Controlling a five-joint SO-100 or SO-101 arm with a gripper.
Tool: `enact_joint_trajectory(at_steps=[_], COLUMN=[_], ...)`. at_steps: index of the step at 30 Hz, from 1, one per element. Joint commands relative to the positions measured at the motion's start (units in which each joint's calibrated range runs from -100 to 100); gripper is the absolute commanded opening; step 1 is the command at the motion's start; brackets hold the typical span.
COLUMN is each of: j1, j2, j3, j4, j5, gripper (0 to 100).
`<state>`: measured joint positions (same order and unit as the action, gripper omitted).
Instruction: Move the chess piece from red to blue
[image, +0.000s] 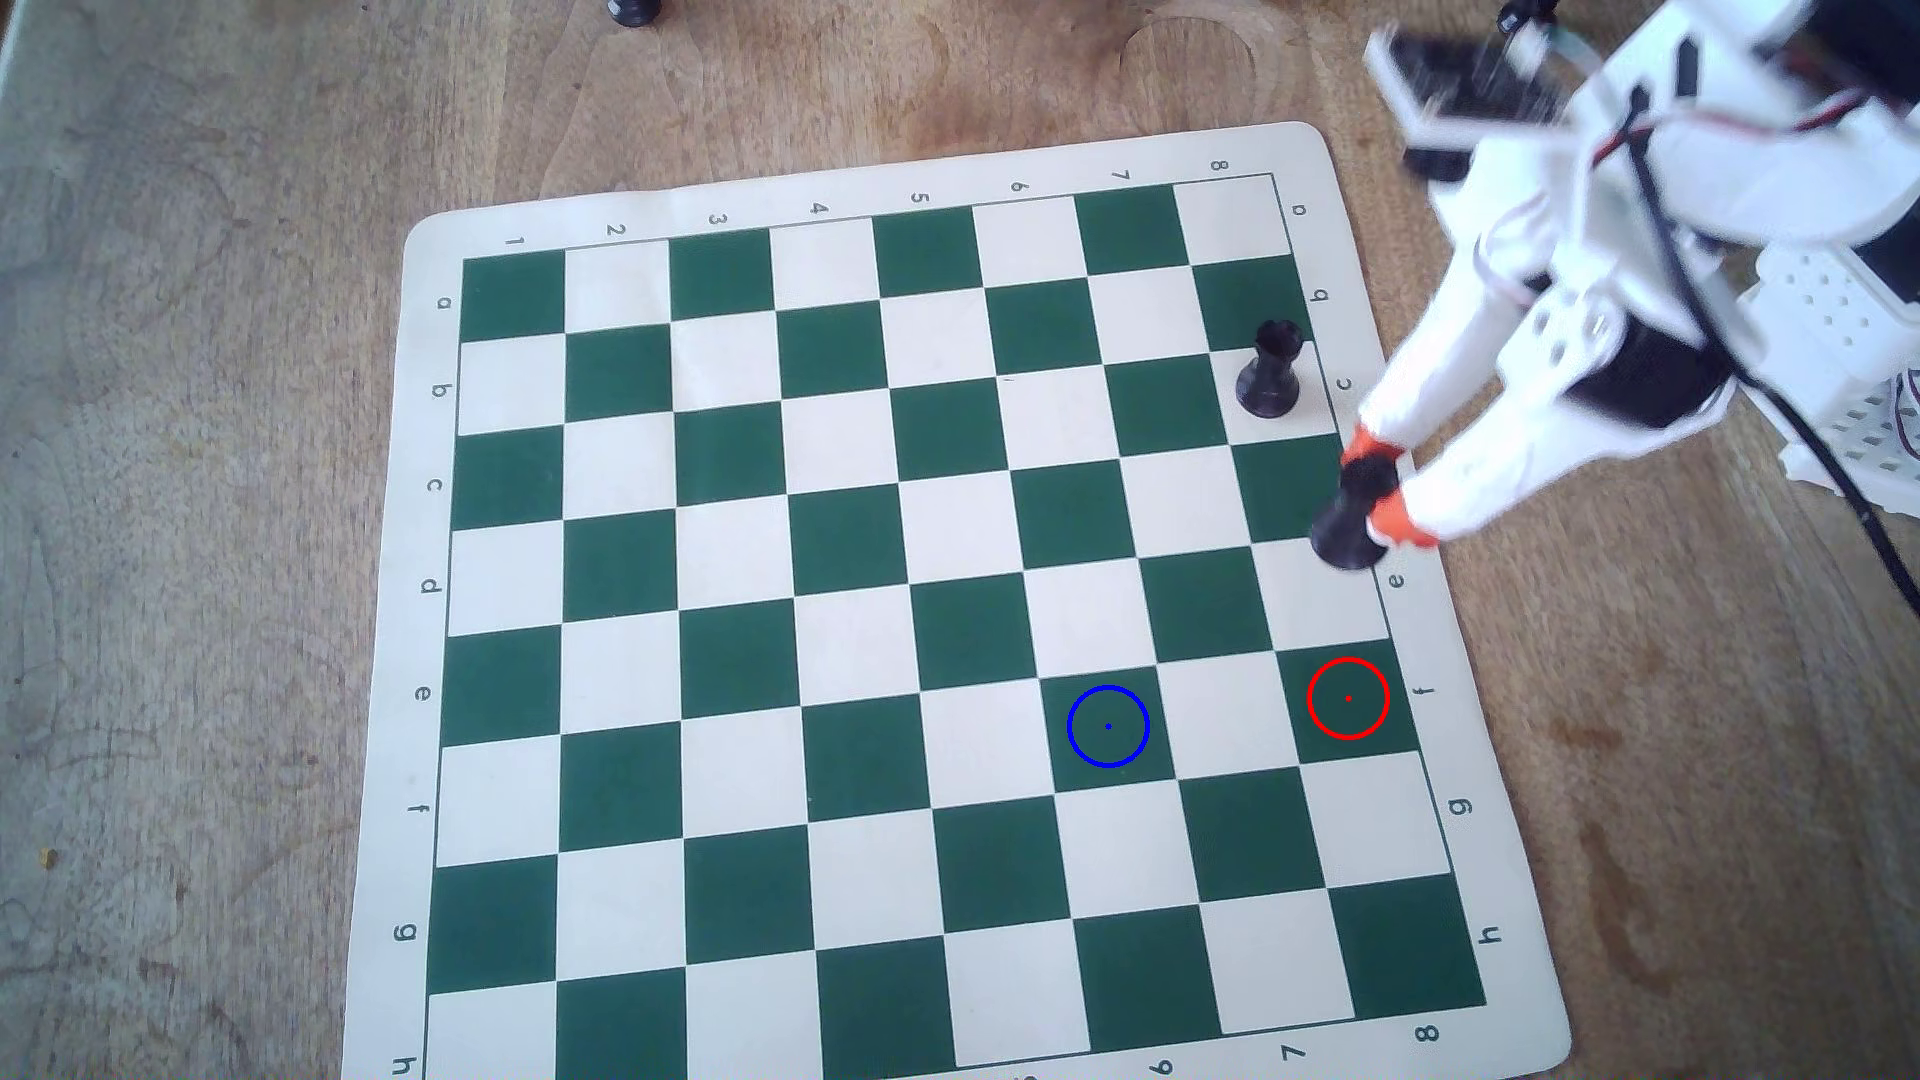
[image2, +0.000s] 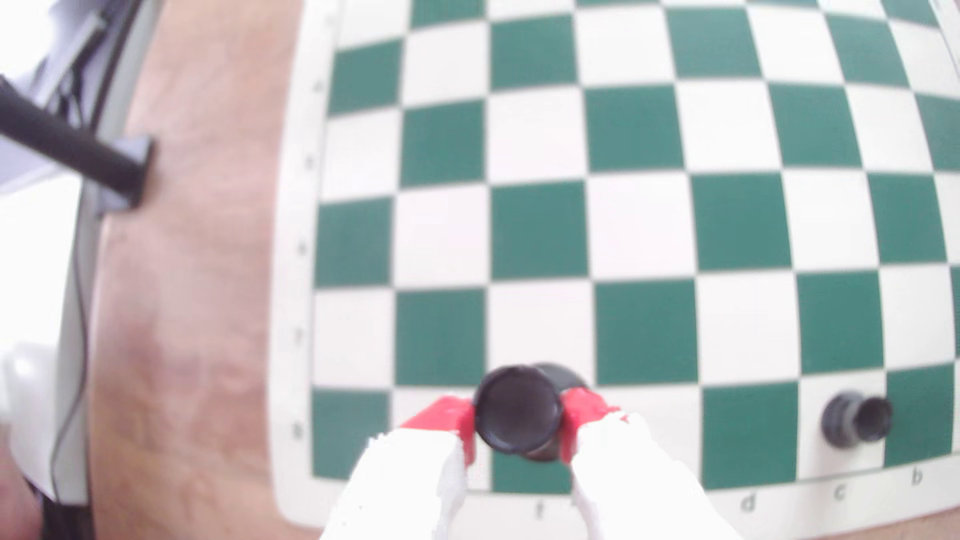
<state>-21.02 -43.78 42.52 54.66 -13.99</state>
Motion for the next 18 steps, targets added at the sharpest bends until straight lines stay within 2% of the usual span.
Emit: enact_joint_trajectory(at_steps=[1,11,18], j1=[1.8,-1.2,-1.9], j2=[9.3,36.1,41.9], j3=[-17.1,-19.5,-19.6], j4=[-1.1,-19.4,-23.5], j5=[0.3,-2.2,-2.6], gripper=[0,0,0])
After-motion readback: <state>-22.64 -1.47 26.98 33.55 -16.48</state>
